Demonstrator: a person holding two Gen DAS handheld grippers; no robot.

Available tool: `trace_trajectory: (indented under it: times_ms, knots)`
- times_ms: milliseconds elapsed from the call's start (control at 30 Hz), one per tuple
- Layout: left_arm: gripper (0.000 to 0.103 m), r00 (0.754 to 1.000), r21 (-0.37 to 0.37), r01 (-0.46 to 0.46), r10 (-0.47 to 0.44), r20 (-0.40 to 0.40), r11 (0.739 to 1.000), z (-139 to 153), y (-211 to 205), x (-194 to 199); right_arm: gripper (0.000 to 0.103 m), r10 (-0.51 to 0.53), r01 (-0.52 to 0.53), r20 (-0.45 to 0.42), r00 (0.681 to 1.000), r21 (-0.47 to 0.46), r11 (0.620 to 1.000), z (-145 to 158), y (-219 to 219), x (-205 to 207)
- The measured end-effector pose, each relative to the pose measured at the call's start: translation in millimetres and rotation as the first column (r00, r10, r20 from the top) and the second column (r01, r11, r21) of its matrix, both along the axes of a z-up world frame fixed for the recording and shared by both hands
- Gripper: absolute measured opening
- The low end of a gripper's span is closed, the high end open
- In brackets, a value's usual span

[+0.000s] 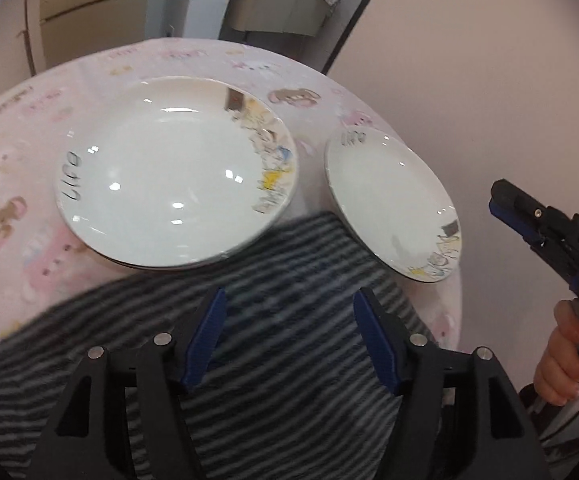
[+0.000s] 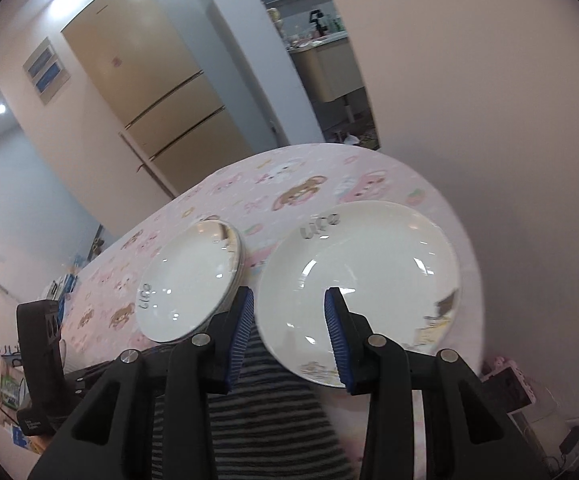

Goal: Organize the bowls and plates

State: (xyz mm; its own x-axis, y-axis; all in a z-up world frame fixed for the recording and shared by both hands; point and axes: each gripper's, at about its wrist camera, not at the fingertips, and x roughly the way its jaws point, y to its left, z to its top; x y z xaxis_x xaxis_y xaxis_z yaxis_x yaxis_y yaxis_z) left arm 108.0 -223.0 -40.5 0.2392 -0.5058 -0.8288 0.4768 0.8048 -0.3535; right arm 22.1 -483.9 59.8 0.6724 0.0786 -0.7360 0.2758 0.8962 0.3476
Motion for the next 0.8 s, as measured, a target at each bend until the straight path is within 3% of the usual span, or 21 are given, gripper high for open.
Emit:
trace_trajectory:
  times_ms: [233, 333, 500, 600, 700, 800]
  knots:
    - [0.063, 0.998, 0.008, 0.025, -0.025, 0.055, 1.0, 8.9, -47.0, -8.2, 0.039, -0.123, 0.126, -0.066, 0.99, 0.047, 0.991, -29.1, -44.1, -16.6]
    - [0.063, 0.995, 0.038, -0.043, 0.039, 0.091, 0.998, 9.3, -61.8, -6.6, 0.039, -0.169, 0.176, -0.084, 0.982, 0.079, 0.981, -41.1, -59.8, -22.6]
    - [0.062, 0.994, 0.074, -0.055, 0.048, 0.094, 0.996, -8.3, -81.2, 8.4, 0.039, -0.152, 0.16, -0.119, 0.981, 0.063, 0.985, -57.4, -71.3, -18.9]
    - [0.055, 0.995, 0.092, -0.059, 0.052, 0.083, 0.994, -21.4, -88.5, 17.6, 0.038, -0.138, 0.155, -0.126, 0.982, 0.139, 0.978, -69.6, -81.2, -16.6]
    - [0.044, 0.989, 0.1, -0.098, 0.085, 0.123, 0.99, -29.5, -89.0, 28.1, 0.03, -0.14, 0.156, -0.117, 0.983, 0.134, 0.979, -75.2, -84.0, -14.1]
    - [0.029, 0.998, 0.026, -0.065, 0.064, 0.018, 0.998, -42.8, -88.5, 39.6, 0.029, -0.139, 0.158, -0.112, 0.984, 0.179, 0.971, -85.9, -88.8, -7.4]
